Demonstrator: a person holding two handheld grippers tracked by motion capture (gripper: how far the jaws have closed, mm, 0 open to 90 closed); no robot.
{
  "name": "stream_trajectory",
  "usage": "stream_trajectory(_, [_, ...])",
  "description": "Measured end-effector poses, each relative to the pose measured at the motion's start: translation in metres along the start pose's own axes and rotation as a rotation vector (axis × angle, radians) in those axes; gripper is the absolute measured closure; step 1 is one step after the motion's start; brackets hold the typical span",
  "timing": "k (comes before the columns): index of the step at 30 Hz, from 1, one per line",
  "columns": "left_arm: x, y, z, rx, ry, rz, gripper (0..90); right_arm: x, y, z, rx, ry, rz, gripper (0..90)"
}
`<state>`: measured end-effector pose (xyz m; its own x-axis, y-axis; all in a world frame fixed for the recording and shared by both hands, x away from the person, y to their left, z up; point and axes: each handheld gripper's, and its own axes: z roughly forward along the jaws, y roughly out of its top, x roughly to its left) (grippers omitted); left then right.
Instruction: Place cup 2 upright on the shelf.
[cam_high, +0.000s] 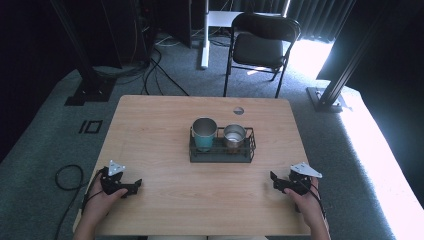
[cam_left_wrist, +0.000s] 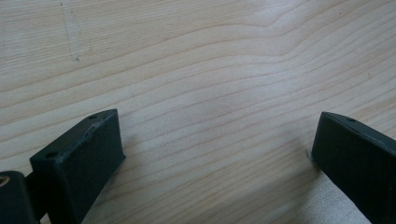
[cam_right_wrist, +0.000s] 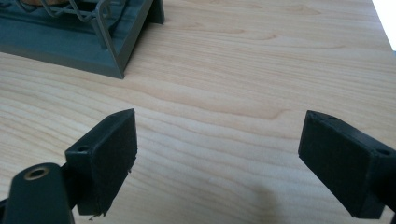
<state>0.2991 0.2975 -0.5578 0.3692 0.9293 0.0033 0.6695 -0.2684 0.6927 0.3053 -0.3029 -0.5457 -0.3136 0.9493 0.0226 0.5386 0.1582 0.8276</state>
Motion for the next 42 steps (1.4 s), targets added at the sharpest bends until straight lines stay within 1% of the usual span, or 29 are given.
stream_trajectory(1, [0.0,0.0,0.0,0.0,0.0,0.0,2.7,0.0,-0.001,-0.001,0.002,0.001,-0.003,11.5])
stream_trajectory(3, [0.0,0.0,0.0,0.0,0.0,0.0,2.6,0.0,-0.005,-0.002,0.009,-0.002,0.008,11.5])
stream_trajectory(6, [0.0,0.0,0.0,0.0,0.0,0.0,2.6,-0.001,-0.01,-0.003,0.022,-0.015,-0.004,11.4])
stream_trajectory(10, [0.0,0.0,0.0,0.0,0.0,0.0,2.7,-0.003,-0.016,-0.007,0.036,-0.023,0.011,11.4])
stream_trajectory(13, [0.0,0.0,0.0,0.0,0.0,0.0,2.7,-0.004,-0.018,-0.009,0.037,-0.029,0.012,11.5])
stream_trajectory(15, [0.0,0.0,0.0,0.0,0.0,0.0,2.6,-0.007,-0.02,-0.012,0.053,-0.056,0.012,11.4])
stream_trajectory(17, [0.0,0.0,0.0,0.0,0.0,0.0,2.6,-0.009,-0.022,-0.014,0.059,-0.058,0.029,11.4])
stream_trajectory(21, [0.0,0.0,0.0,0.0,0.0,0.0,2.7,-0.011,-0.024,-0.017,0.051,-0.056,0.054,11.4])
stream_trajectory(23, [0.0,0.0,0.0,0.0,0.0,0.0,2.6,-0.013,-0.024,-0.017,0.062,-0.063,0.05,11.5])
stream_trajectory(24, [0.0,0.0,0.0,0.0,0.0,0.0,2.6,-0.013,-0.024,-0.017,0.079,-0.066,0.047,11.4])
stream_trajectory(28, [0.0,0.0,0.0,0.0,0.0,0.0,2.7,-0.013,-0.026,-0.017,0.111,-0.062,0.03,11.5])
stream_trajectory(30, [0.0,0.0,0.0,0.0,0.0,0.0,2.6,-0.013,-0.026,-0.017,0.124,-0.045,0.018,11.4])
stream_trajectory(32, [0.0,0.0,0.0,0.0,0.0,0.0,2.6,-0.012,-0.026,-0.016,0.156,-0.033,0.006,11.4])
stream_trajectory(33, [0.0,0.0,0.0,0.0,0.0,0.0,2.6,-0.012,-0.027,-0.015,0.163,-0.028,-0.002,11.5])
stream_trajectory(41, [0.0,0.0,0.0,0.0,0.0,0.0,2.6,-0.014,-0.026,-0.015,0.164,0.006,-0.027,11.3])
stream_trajectory(42, [0.0,0.0,0.0,0.0,0.0,0.0,2.6,-0.014,-0.026,-0.014,0.164,0.016,-0.036,11.3])
